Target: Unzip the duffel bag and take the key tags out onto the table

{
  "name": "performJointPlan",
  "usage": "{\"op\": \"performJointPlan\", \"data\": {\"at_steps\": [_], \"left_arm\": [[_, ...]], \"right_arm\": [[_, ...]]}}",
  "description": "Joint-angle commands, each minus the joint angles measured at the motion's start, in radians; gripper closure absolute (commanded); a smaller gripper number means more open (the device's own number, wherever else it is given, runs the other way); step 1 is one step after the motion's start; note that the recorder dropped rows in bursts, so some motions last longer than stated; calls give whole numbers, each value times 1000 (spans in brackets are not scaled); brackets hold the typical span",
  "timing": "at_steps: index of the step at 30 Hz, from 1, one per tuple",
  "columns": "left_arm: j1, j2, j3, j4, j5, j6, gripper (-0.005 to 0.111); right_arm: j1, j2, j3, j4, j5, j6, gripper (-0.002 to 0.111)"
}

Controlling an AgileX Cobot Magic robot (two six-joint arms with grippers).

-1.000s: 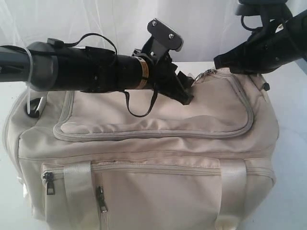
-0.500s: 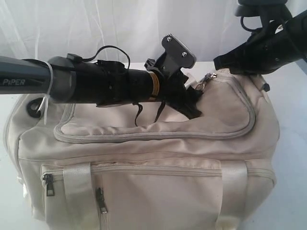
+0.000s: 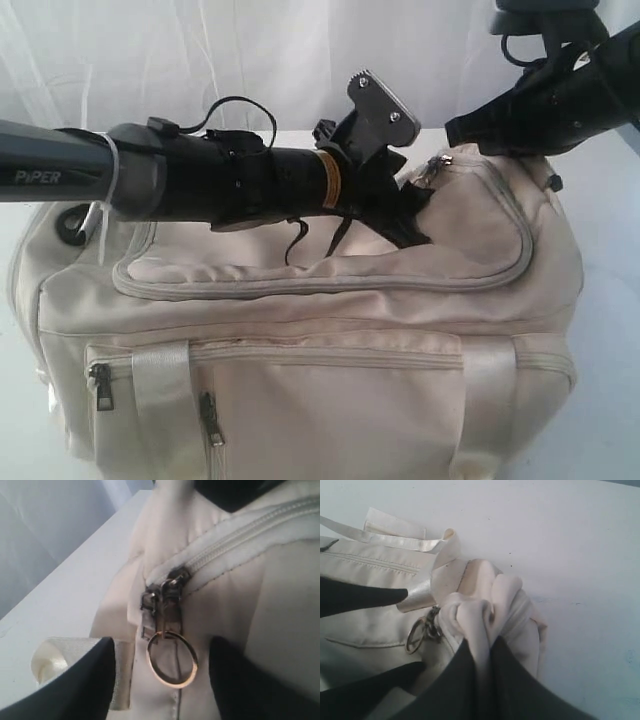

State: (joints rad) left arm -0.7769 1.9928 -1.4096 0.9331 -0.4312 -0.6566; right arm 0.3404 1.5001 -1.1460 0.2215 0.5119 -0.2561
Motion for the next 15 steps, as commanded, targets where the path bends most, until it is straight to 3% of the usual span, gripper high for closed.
{"op": "performJointPlan", "data": {"at_steps": [1, 5, 11, 15], "left_arm": [[-41, 32, 0, -14, 18, 72, 49], [-43, 55, 0, -120, 36, 122, 56], [-43, 55, 0, -121, 36, 122, 101], [-43, 54, 0, -121, 38, 129, 102]], "right_arm": [[-3, -21, -20, -9, -73, -4, 108], [-3, -21, -20, -9, -73, -4, 108], [-3, -21, -20, -9, -73, -4, 108], [-3, -21, -20, -9, -73, -4, 108]]}}
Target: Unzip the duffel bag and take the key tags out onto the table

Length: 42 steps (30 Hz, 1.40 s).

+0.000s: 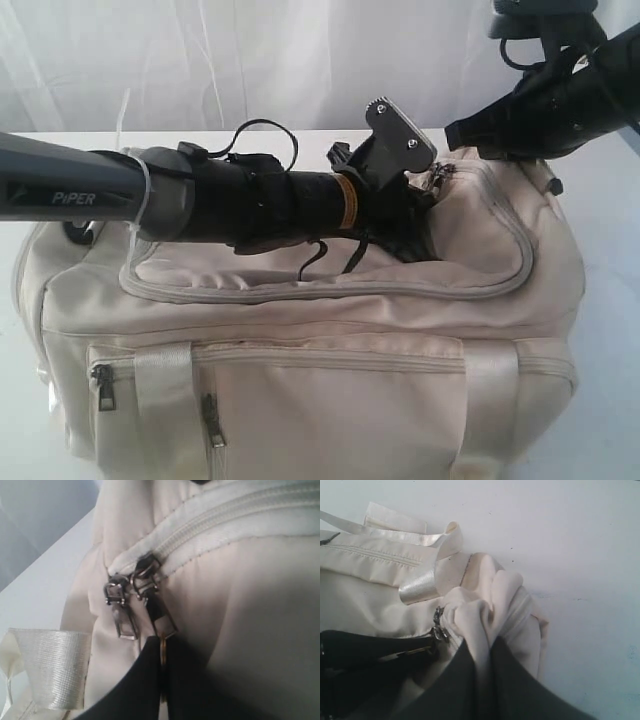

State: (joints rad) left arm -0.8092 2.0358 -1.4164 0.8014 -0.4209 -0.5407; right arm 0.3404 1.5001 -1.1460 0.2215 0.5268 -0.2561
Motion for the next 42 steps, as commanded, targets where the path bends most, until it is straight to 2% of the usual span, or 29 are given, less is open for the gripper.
{"op": "performJointPlan", "data": {"at_steps": [1, 8, 20, 23, 29, 32, 35, 39, 42], "left_arm": [[-11, 4, 7, 10, 31, 33, 102], [-2, -52, 7, 7, 69, 31, 102], [-6, -183, 7, 27, 18, -268, 102], [-22, -200, 7, 120, 18, -401, 102], [-41, -209, 7, 346, -140, -674, 102], [-41, -209, 7, 436, -154, -809, 102], [-41, -209, 7, 515, -193, -837, 102], [-41, -209, 7, 500, -290, -847, 102], [-41, -209, 7, 500, -305, -893, 102]], "right_arm": [[-3, -21, -20, -9, -88, -4, 108], [-3, -21, -20, -9, -88, -4, 108], [-3, -21, -20, 12, -91, -4, 108], [-3, -21, -20, 14, -97, -4, 108], [-3, -9, -20, 19, -96, -4, 108], [-3, -3, -20, 56, -94, -4, 108], [-3, -3, -20, 60, -101, -4, 108], [-3, -3, -20, 71, -115, -4, 108], [-1, -3, -20, 118, -115, -4, 108]]}}
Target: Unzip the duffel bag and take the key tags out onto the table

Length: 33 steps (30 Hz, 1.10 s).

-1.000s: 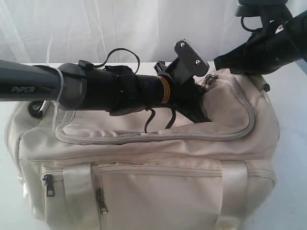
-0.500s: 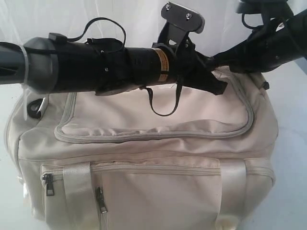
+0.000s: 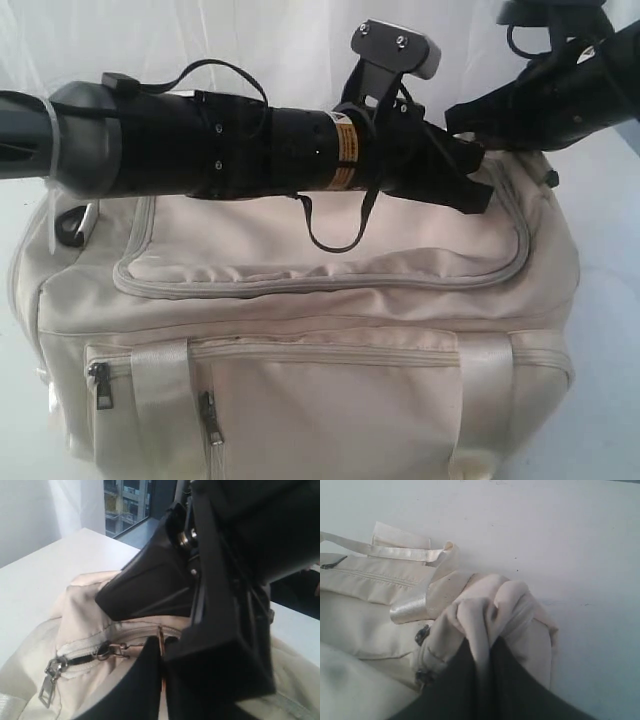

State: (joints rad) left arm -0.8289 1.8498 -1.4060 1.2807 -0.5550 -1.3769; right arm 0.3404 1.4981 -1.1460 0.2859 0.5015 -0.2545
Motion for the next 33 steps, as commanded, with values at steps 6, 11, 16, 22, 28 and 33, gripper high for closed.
{"op": "performJointPlan", "data": {"at_steps": [6, 11, 16, 22, 28, 33], "left_arm": [[-22, -24, -3, 76, -186, -58, 102], [-22, -24, -3, 121, -177, -59, 102], [-22, -24, -3, 126, -179, -59, 102], [-22, -24, -3, 134, -179, -59, 102], [-22, -24, -3, 175, -196, -63, 102], [-22, -24, -3, 183, -215, -66, 102]], "right_arm": [[-3, -3, -20, 56, -117, -13, 105], [-3, -11, -20, 56, -164, -34, 73], [-3, -9, -22, 56, -209, -34, 40], [-3, 29, -22, 56, -169, -34, 45], [-3, 71, -22, 26, -118, -34, 46], [-3, 75, -22, 24, -110, -34, 55]]}}
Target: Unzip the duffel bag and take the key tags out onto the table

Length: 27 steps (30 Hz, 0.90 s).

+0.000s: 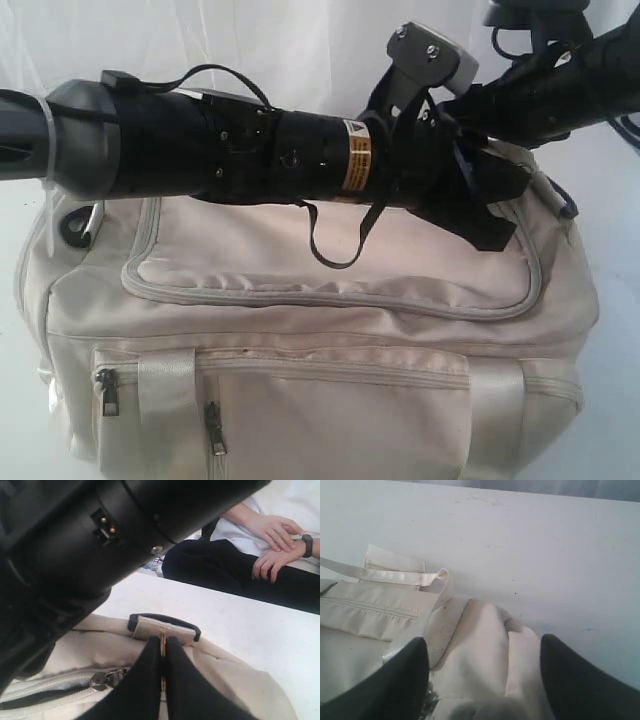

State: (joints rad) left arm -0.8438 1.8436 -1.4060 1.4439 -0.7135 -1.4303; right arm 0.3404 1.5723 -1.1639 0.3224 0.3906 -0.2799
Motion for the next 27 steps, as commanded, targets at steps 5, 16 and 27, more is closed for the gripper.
{"op": "performJointPlan", "data": {"at_steps": [5, 16, 27], "left_arm": [[-7, -17, -3, 23, -134, -12, 102], [-7, -17, -3, 175, -290, -183, 102], [-7, -17, -3, 265, -508, -311, 102]], "right_arm": [[-3, 15, -4, -48, 10, -8, 66], [-3, 17, -4, -66, -13, -8, 108], [-3, 17, -4, -66, -60, -8, 108]]}}
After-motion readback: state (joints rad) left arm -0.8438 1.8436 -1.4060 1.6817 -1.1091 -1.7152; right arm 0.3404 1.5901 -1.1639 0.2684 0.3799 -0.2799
